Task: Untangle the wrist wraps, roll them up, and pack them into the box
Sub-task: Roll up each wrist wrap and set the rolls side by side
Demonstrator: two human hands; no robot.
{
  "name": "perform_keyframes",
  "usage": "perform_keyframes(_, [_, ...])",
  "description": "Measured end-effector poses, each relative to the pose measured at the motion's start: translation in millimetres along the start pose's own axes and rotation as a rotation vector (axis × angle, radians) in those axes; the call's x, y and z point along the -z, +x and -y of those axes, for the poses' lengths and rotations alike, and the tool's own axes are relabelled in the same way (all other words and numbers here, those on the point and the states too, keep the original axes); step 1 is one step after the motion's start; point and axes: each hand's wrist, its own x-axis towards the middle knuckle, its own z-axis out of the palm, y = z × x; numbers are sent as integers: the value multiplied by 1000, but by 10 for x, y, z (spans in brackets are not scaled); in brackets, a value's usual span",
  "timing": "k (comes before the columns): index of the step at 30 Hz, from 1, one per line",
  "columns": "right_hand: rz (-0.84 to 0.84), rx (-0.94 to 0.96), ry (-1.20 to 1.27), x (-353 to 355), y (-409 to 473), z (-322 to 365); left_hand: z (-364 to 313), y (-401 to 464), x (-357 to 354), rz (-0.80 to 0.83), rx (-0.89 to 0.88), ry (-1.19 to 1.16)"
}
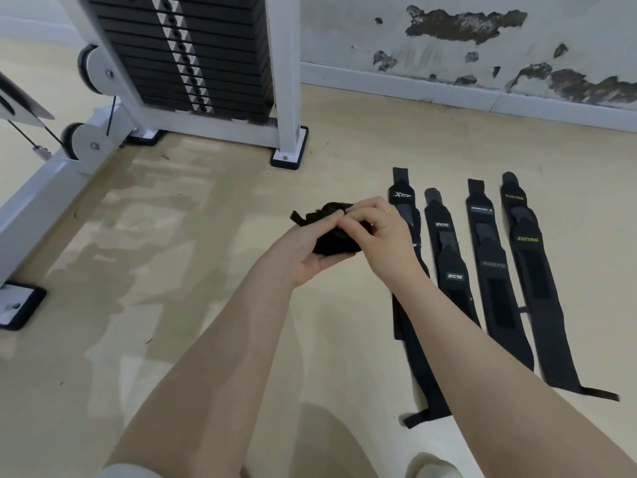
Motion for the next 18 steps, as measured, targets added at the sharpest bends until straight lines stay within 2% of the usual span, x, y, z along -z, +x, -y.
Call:
perform_keyframes(2, [22,-32,4,40,25,-15,28,25,54,-11,-8,76])
perform_keyframes(4, [102,-51,-113,97,51,-60,35,28,110,-30,-11,219])
perform_keyframes(6, [271,-59,-360,128,69,-132,11,13,147,-78,-54,482])
perform_keyframes(7, [368,-80,-403,127,73,-173,-3,0,155,-105,-85,610])
perform_keyframes(10, [550,-216,-226,28,60,-247,-30,15,142,-143,-128,783])
perform_keyframes(12, [535,-247,-184,-69,16,-286,0,48,107,-175,-119,855])
perform_keyframes(15, [393,-249,-225,-192,-51,-416,107,148,131,-271,-96,991])
perform_keyframes(18, [300,-302,-306,-249,-72,-570,258,255,243,-243,-51,921])
